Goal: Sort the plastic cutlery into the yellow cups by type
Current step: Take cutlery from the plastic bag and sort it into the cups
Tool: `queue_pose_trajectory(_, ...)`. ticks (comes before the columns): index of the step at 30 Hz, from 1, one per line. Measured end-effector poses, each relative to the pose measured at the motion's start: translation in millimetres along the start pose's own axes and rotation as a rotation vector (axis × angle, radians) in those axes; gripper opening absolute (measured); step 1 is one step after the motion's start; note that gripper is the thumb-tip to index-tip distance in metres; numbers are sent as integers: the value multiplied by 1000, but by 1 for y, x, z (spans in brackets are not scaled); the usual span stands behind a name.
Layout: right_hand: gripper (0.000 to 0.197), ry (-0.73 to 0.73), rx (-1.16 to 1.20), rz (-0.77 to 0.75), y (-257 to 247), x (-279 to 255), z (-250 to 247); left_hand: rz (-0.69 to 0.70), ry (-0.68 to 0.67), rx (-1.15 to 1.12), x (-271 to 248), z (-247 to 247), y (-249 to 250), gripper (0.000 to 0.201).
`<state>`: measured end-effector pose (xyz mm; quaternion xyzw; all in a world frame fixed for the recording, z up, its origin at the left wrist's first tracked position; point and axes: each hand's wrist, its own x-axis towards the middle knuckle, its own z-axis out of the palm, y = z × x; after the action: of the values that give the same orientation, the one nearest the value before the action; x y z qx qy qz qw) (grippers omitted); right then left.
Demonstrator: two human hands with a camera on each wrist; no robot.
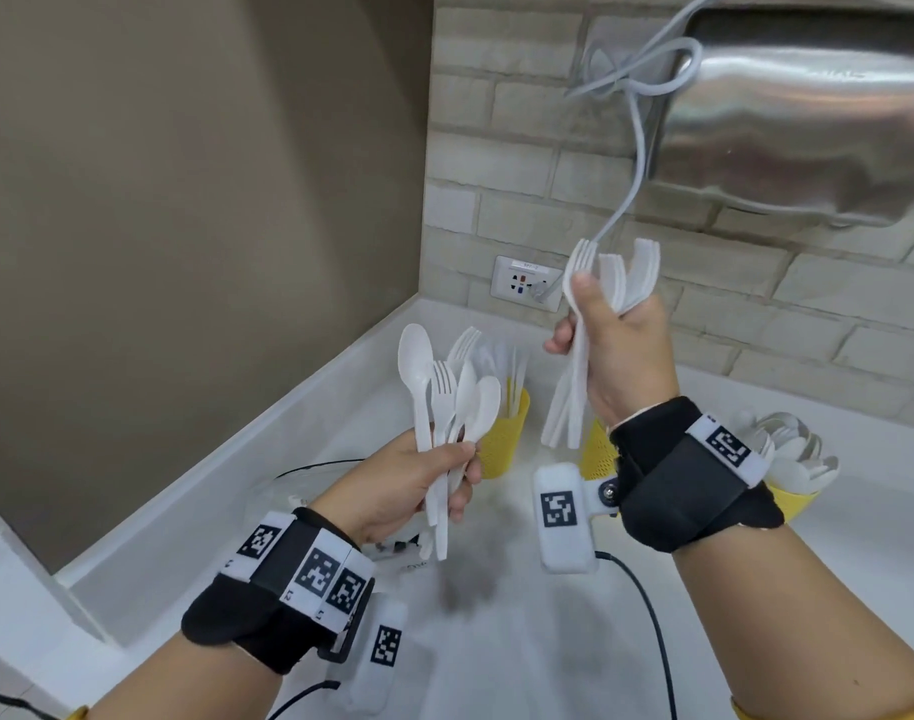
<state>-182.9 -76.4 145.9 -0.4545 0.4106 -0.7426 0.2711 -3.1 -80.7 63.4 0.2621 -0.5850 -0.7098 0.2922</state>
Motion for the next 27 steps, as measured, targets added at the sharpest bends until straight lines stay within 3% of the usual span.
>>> queue_pose_trajectory(5,18,-83,66,406,18,-13,1,64,159,120,6,13,-1,19)
queue_pose_trajectory(7,25,-156,81,489,18,-17,0,78,209,177,9,14,-4,19)
queue_pose_trajectory(11,29,-190,47,436,11,-29,8,101,285,203,11,16,-7,13)
queue_pose_trajectory(16,23,-355,-252,370,13,-55,17,69,294,136,15,18,-3,15)
queue_pose_trajectory(18,14,-352,-261,334,15,-60,19,95,283,170,15,22,-1,20)
queue_pose_trajectory(23,33,-289,-294,332,23,-61,22,103,280,176,10,28,-1,30)
queue_pose_trajectory(27,34,-278,-415,291,32,-59,21,102,197,159,7,28,2,31)
